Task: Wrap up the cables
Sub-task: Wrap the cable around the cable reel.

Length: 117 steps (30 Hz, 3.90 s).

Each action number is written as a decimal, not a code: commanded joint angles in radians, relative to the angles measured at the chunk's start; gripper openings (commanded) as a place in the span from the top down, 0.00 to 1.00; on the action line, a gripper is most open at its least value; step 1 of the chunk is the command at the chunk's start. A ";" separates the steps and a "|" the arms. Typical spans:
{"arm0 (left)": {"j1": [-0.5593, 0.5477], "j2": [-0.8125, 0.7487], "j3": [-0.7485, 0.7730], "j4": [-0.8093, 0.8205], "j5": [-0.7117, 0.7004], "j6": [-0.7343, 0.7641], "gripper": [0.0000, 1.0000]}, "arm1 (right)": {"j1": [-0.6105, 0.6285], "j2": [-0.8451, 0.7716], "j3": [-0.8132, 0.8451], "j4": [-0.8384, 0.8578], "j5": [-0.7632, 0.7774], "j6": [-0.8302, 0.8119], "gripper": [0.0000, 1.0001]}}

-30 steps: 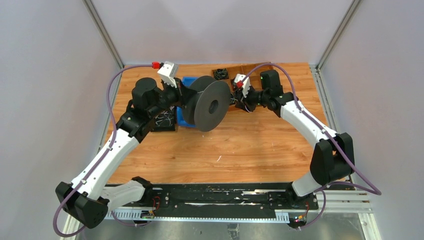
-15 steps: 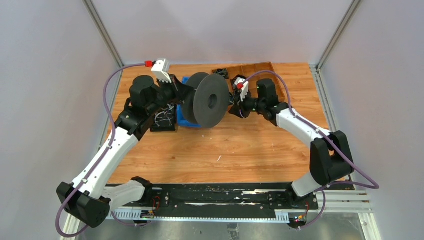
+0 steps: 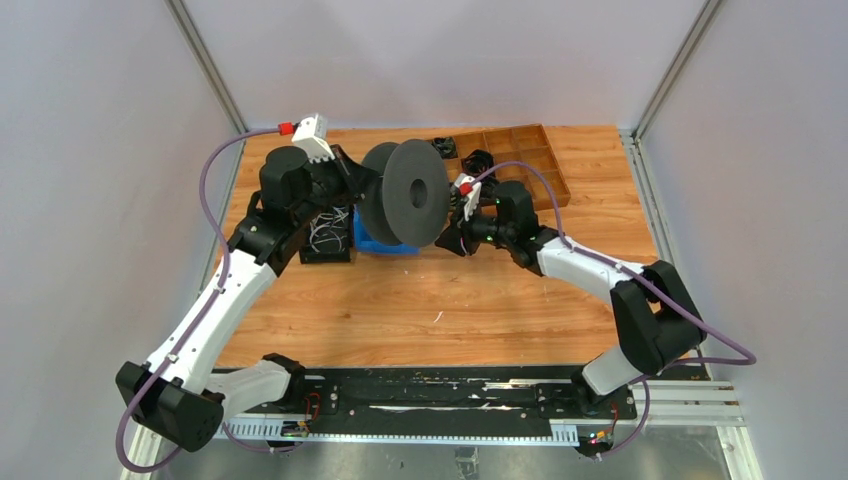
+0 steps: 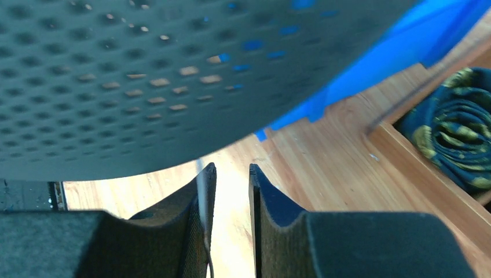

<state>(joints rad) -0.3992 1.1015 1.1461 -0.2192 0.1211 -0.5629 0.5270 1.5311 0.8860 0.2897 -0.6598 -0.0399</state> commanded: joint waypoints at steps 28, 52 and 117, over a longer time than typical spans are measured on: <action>0.080 0.039 0.057 -0.035 -0.177 -0.165 1.00 | 0.292 -0.019 0.033 -0.043 0.206 -0.090 0.67; 0.080 0.048 0.005 0.017 -0.167 -0.144 1.00 | 0.433 0.070 0.318 -0.367 0.211 -0.185 0.60; 0.054 0.009 -0.066 0.047 -0.164 -0.087 1.00 | 0.522 0.229 0.963 -0.760 0.734 -0.425 0.65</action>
<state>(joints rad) -0.3370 1.1492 1.0794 -0.2329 -0.0696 -0.6460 1.0519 1.7363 1.7996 -0.4496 -0.0284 -0.4194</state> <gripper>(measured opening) 0.042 0.342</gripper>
